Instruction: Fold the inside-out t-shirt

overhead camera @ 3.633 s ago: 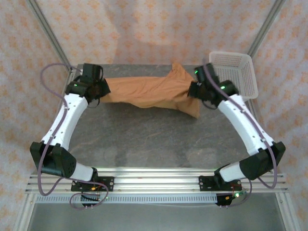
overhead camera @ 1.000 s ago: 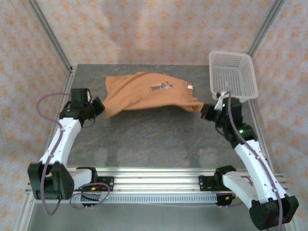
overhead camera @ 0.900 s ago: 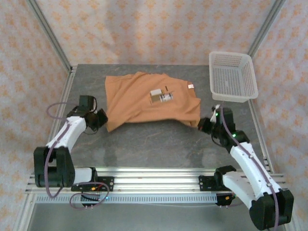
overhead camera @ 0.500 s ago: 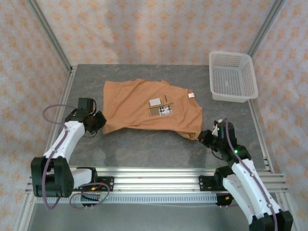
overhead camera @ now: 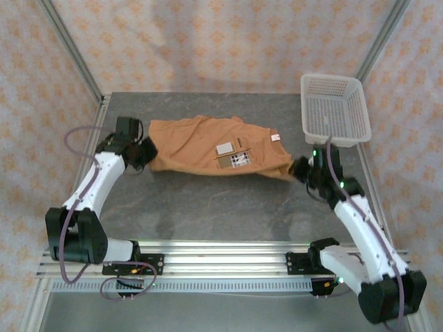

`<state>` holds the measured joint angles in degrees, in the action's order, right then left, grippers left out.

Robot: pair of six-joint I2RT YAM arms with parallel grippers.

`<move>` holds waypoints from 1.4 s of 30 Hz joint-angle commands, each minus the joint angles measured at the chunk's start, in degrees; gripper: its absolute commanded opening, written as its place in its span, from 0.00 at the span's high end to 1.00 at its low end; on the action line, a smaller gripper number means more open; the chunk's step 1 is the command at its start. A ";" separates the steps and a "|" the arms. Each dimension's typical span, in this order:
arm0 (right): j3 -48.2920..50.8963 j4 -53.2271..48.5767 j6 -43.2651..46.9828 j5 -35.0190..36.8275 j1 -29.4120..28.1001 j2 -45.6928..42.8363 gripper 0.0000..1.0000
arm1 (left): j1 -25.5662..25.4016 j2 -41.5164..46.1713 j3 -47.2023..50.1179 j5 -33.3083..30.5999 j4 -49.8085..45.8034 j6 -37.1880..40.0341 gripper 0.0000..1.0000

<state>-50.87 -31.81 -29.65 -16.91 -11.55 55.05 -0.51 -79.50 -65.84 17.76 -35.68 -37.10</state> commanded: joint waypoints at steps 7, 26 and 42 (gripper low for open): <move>-36.91 -0.11 11.39 5.20 0.49 13.74 1.00 | -0.54 -3.41 -32.68 -2.02 -9.03 2.27 1.00; -60.44 -9.87 17.92 6.60 0.47 -1.97 1.00 | 0.96 22.70 -45.78 -11.14 -11.38 6.16 1.00; -49.26 -3.11 23.16 11.41 0.48 8.23 1.00 | 1.08 9.43 -31.55 -6.43 -1.26 4.52 1.00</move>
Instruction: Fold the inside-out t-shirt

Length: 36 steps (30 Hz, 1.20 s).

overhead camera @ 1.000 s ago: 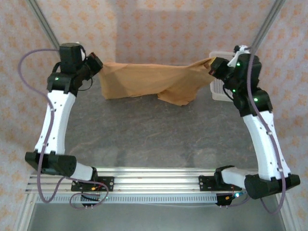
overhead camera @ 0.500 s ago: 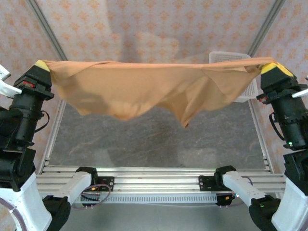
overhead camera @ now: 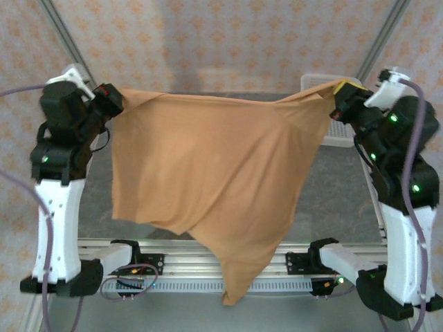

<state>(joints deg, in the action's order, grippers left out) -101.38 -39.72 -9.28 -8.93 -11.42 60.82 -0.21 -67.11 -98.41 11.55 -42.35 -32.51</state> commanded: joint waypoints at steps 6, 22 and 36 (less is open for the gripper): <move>-10.36 6.19 5.85 8.08 0.60 17.29 1.00 | 1.09 -22.68 -18.24 3.24 3.36 -3.08 1.00; -13.47 5.83 2.39 -2.46 0.73 16.84 1.00 | 4.25 -24.21 -17.96 13.43 10.20 -2.35 1.00; 74.36 17.40 -19.53 -15.10 -0.60 -24.39 1.00 | 2.45 0.70 62.52 9.76 24.90 -1.59 1.00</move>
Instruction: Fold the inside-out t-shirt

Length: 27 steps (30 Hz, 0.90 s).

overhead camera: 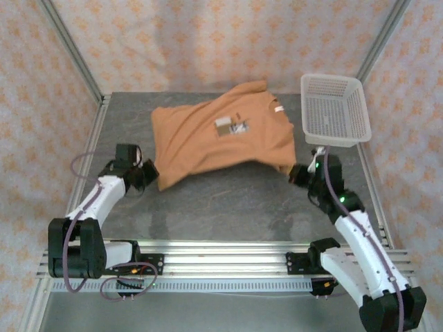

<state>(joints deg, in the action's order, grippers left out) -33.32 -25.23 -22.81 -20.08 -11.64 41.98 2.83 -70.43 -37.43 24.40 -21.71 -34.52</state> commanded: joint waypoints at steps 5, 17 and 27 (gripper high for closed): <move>15.74 -2.64 -11.21 -9.25 -0.74 -16.38 0.72 | -0.63 3.92 8.22 -6.90 0.02 -1.34 0.82; 8.85 -5.55 -13.64 -1.11 -0.83 -15.05 0.36 | -3.90 12.22 -7.06 -18.55 -14.20 -1.62 0.38; -6.28 24.31 -10.11 -3.58 -3.90 34.06 0.59 | -7.31 -17.67 -17.25 -9.77 -2.82 -3.20 0.48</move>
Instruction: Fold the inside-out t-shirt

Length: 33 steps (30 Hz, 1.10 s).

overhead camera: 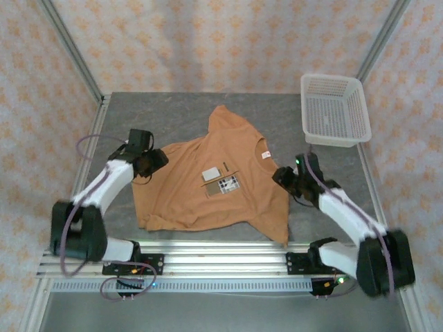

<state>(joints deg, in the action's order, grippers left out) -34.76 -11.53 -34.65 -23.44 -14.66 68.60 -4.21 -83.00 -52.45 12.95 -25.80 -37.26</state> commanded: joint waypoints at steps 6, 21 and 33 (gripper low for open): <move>-20.34 14.69 -1.84 -1.66 -1.62 32.18 0.64 | -0.19 -19.76 -11.83 0.82 0.90 0.21 0.48; -39.44 -5.80 -3.23 19.35 6.39 45.20 0.73 | -0.10 -44.33 -51.91 -0.90 -12.03 6.32 0.44; -45.28 -6.77 1.69 6.89 3.10 40.23 0.65 | 5.10 -18.12 -26.10 -3.20 -9.22 6.94 0.55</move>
<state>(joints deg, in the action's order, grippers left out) -77.52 -16.73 -34.94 -11.66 -10.57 111.20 -0.12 -103.22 -84.86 10.02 -35.90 -30.04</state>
